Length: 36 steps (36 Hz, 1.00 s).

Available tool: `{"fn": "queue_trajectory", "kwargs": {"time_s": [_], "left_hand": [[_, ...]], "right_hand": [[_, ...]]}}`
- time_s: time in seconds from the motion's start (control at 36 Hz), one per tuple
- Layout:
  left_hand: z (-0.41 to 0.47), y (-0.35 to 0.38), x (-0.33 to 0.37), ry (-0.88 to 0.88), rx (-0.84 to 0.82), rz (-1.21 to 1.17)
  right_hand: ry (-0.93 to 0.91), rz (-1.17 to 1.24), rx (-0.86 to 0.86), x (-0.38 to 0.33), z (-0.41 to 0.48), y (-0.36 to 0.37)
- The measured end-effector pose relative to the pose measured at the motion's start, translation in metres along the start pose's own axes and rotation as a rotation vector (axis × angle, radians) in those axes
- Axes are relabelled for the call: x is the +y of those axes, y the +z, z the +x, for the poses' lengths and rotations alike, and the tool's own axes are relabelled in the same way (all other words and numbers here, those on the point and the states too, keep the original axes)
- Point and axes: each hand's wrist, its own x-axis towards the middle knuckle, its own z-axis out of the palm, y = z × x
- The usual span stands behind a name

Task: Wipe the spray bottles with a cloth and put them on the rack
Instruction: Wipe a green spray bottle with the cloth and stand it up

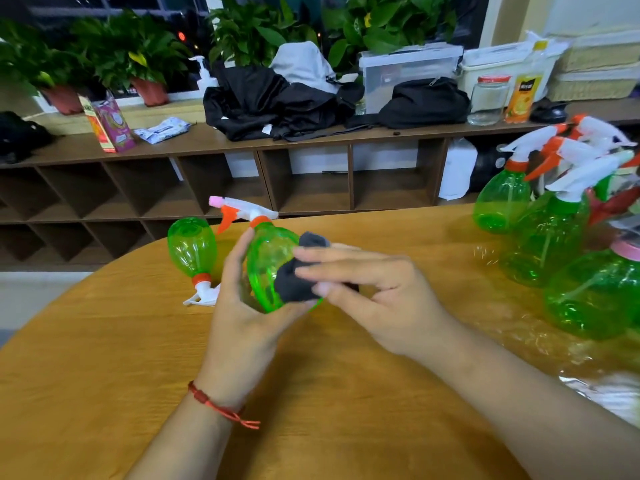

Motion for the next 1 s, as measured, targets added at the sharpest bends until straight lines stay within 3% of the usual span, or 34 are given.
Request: {"fn": "queue_trajectory", "kwargs": {"time_s": [0.19, 0.36, 0.53, 0.78, 0.89, 1.0], "left_hand": [[-0.011, 0.009, 0.010, 0.026, -0.099, -0.019], [-0.012, 0.010, 0.012, 0.034, -0.218, -0.070], [-0.010, 0.008, 0.004, 0.172, -0.175, 0.298], [-0.011, 0.009, 0.007, 0.189, -0.020, 0.349], [-0.005, 0.005, 0.010, 0.133, 0.008, 0.208], [-0.002, 0.003, 0.004, 0.042, 0.044, -0.152]], "right_hand": [[0.208, 0.275, 0.188, -0.002, 0.009, -0.008], [0.282, 0.353, 0.229, -0.003, 0.015, -0.012], [0.278, 0.284, 0.237, 0.000, 0.013, -0.012], [0.112, -0.030, 0.121, -0.002, 0.001, -0.001], [-0.030, -0.079, 0.063, 0.000, -0.003, -0.002], [-0.137, -0.072, 0.002, -0.002, -0.003, -0.004]]}}
